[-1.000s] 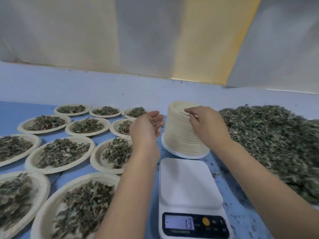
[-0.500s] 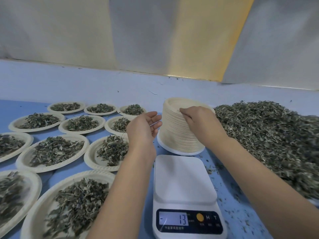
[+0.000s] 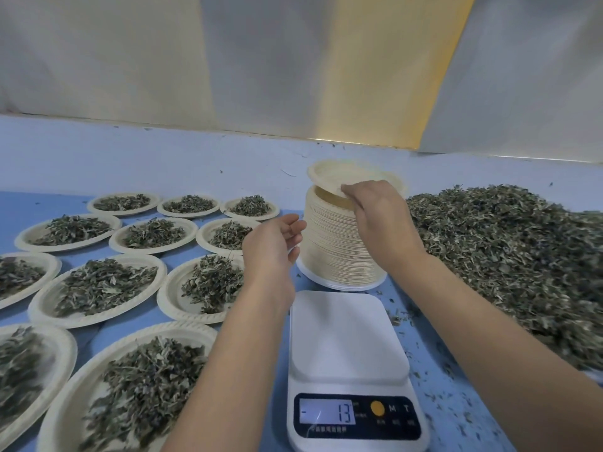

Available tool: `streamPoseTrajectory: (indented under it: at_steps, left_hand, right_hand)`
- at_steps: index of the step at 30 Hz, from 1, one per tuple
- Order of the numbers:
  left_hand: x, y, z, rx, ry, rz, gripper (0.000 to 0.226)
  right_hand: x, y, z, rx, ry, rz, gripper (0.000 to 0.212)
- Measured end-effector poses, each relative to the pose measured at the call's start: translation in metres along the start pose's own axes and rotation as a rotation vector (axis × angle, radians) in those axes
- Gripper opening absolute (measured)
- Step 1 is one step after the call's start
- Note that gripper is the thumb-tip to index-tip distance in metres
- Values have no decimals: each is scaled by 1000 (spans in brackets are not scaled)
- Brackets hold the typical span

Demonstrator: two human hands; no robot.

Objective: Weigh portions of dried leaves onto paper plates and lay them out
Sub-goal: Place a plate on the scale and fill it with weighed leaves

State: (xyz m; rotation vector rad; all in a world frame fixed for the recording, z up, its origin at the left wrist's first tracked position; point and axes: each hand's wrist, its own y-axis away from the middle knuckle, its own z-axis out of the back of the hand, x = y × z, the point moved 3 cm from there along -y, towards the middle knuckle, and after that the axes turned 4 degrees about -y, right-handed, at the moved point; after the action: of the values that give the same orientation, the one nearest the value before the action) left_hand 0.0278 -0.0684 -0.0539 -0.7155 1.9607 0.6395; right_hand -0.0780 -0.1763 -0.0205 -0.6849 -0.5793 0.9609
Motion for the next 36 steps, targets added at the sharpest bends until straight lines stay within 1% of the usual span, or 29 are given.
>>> streamPoseTrajectory:
  at_steps: [2, 4, 7, 9, 11, 12, 15, 16, 17, 19, 20, 21, 22, 25, 26, 30, 33, 36]
  left_hand:
    - [-1, -1, 1, 34, -7, -1, 18]
    - [-1, 0, 0, 47, -25, -12, 15]
    - [-1, 1, -2, 34, -63, -64, 18]
    - [-1, 0, 0, 15, -118, -112, 20]
    - [-1, -1, 1, 7, -215, -140, 21]
    - [-1, -2, 2, 6, -267, -142, 21]
    - [-4, -1, 5, 18, -392, -115, 17]
    - [-5, 0, 5, 42, -418, -101, 12]
    - [-7, 2, 5, 74, -456, -89, 14]
    - [-9, 2, 7, 142, -578, -74, 40]
    - [-10, 2, 8, 177, -646, -71, 46]
    - [-11, 3, 9, 203, -710, -68, 46]
    - [-12, 4, 10, 220, -768, -63, 40]
    - [-14, 5, 15, 240, -868, -52, 15]
    - [-14, 4, 17, 244, -881, -44, 11]
    - [-12, 1, 26, 259, -956, 34, 14]
    - [-7, 0, 32, 276, -1045, 140, 20]
    - [-4, -3, 36, 269, -1114, 182, 25]
  right_hand:
    - [11, 8, 3, -95, -25, 89, 32]
    - [24, 21, 4, -152, -37, 194, 32]
    - [39, 40, 1, -151, -65, 302, 31]
    - [45, 52, 0, -137, -112, 309, 26]
    - [46, 58, 3, -128, -209, 225, 23]
    - [43, 60, 8, -140, -263, 138, 23]
    - [27, 62, 26, -226, -439, -245, 39]
    - [20, 63, 31, -251, -531, -379, 44]
    - [13, 64, 34, -262, -661, -507, 48]
    - [2, 68, 34, -273, -966, -711, 50]
    - [-1, 70, 33, -272, -1040, -775, 49]
    - [-4, 71, 33, -260, -1039, -805, 47]
    - [-7, 73, 34, -244, -990, -812, 44]
    - [-13, 78, 32, -192, -753, -781, 31]
    - [-15, 81, 31, -170, -717, -792, 26]
    - [-21, 89, 24, -76, -742, -884, 9]
    - [-26, 92, 19, 31, -679, -894, 10]
    - [-28, 97, 14, 221, -661, -917, 28]
